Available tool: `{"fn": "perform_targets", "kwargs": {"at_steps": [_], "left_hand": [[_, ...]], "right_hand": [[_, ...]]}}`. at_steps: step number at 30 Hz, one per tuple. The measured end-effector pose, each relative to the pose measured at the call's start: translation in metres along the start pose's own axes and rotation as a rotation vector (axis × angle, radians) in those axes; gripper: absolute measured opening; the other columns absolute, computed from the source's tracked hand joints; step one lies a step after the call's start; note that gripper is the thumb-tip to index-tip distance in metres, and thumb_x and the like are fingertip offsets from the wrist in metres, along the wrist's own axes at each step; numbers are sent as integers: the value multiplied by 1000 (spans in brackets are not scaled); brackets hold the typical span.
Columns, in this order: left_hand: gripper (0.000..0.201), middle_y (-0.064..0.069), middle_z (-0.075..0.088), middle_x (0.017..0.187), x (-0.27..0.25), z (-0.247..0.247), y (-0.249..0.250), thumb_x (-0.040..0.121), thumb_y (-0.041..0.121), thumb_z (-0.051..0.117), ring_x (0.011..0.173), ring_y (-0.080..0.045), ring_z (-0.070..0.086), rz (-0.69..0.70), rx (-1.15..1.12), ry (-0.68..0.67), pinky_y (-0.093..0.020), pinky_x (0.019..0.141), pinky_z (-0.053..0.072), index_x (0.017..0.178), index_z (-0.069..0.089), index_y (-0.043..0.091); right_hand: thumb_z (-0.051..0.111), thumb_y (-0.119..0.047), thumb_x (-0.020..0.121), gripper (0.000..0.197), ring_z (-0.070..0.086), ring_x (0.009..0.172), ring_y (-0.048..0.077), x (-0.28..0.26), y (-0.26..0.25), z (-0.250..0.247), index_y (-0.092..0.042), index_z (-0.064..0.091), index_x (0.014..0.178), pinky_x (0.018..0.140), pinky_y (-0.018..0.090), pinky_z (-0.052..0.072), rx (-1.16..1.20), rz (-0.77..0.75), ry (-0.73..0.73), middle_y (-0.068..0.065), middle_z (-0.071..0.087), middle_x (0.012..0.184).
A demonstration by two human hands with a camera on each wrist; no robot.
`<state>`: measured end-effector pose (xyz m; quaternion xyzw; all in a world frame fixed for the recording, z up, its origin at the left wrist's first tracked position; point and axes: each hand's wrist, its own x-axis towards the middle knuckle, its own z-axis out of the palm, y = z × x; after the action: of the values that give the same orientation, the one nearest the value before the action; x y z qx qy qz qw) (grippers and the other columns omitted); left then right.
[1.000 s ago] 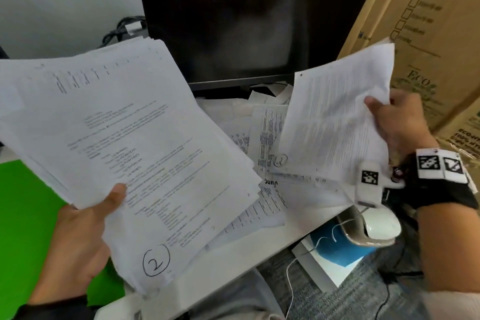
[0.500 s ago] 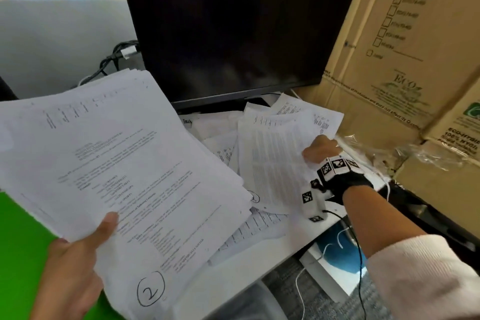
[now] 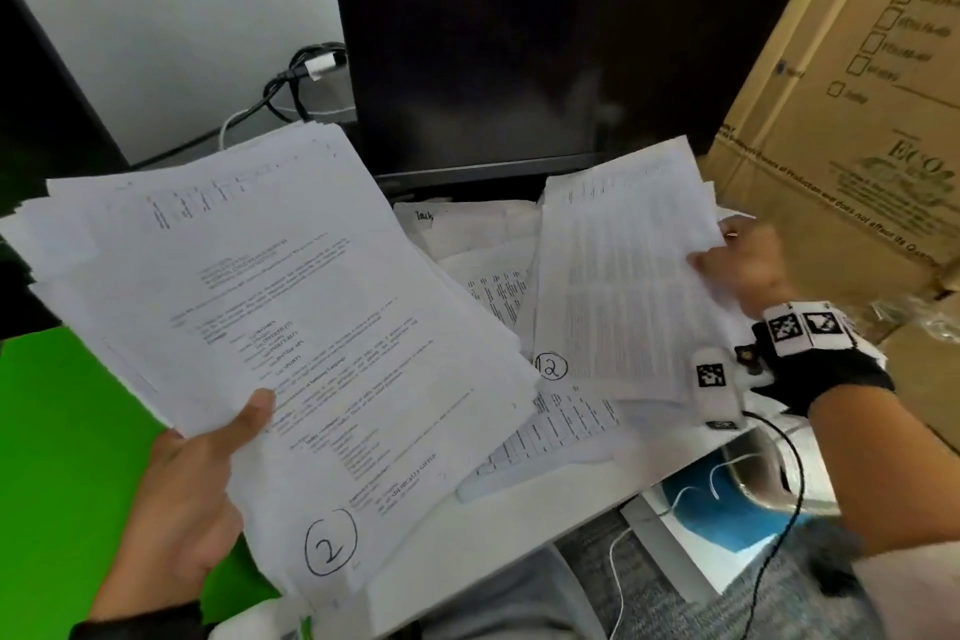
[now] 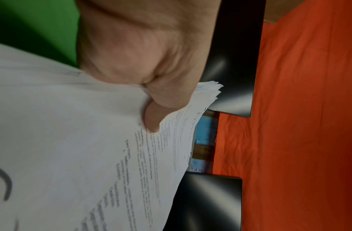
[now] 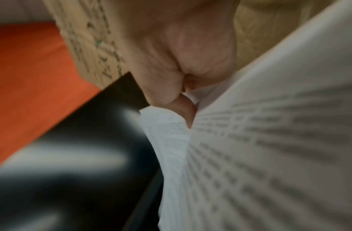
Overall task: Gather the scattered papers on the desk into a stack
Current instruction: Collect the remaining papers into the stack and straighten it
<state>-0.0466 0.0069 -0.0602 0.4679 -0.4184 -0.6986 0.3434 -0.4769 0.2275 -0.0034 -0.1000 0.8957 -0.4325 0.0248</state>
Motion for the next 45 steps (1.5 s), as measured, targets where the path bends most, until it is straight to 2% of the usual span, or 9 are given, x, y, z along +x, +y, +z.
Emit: {"fn": "perform_targets", "kwargs": {"at_steps": [2,6,11,14,18,25,33,37,45], "left_hand": [[52,-9,70,118,-1,-7,4,83,17,70,108,-30,66,7,-21,-15,-47,86,55,132,54,12],[46,-8,69,124,-4,-18,12,86,17,64,115,-30,65,31,-10,-79,-57,95,49,132,59,14],[42,-8,69,122,-6,-20,10,89,12,62,113,-29,65,6,-19,-69,-50,87,54,130,60,12],[46,-9,70,120,-6,-22,7,82,14,66,113,-31,65,-4,-17,-67,-50,90,55,128,62,13],[51,-12,70,119,-7,-32,7,75,15,68,113,-34,64,-13,-23,-47,-55,101,44,126,62,13],[46,-11,71,118,-7,-36,4,79,14,67,112,-33,65,-16,-35,-52,-53,95,51,125,63,13],[27,-9,74,109,-8,-31,1,89,9,63,101,-30,69,-36,-31,-57,-43,77,59,115,67,14],[20,-7,76,101,-8,-22,4,87,11,65,94,-28,71,-53,-29,-74,-39,67,61,107,69,15],[36,-13,75,102,-11,17,7,79,16,71,96,-31,69,-78,13,-146,-38,66,61,114,67,8]], "right_hand": [[67,-2,85,25,53,58,17,3,-5,-17,-9,55,106,41,19,44,166,44,-45,5,60,82],[62,5,85,47,67,97,26,13,-8,-25,1,52,130,62,33,60,587,184,-354,15,65,119],[65,3,83,31,70,72,23,-20,-19,33,5,62,114,67,35,60,389,124,-567,25,66,113],[73,-23,81,47,63,95,28,-30,-17,85,-6,56,121,77,30,52,-186,6,-415,10,63,115],[65,-26,83,55,48,121,36,-42,-23,126,-5,49,131,101,44,44,-669,-71,-334,16,49,133],[64,-10,79,43,61,103,34,-48,-30,121,3,54,119,87,37,54,-510,-64,-406,18,61,117],[66,-1,83,50,53,119,32,-57,-39,117,3,47,128,89,30,46,-372,-9,-391,16,52,131],[68,-19,87,59,43,129,26,-37,-41,86,-2,41,136,92,24,36,-354,18,-382,8,41,141],[67,-13,84,43,53,118,39,1,-11,37,8,57,120,94,40,45,-541,118,-311,26,57,125]]}}
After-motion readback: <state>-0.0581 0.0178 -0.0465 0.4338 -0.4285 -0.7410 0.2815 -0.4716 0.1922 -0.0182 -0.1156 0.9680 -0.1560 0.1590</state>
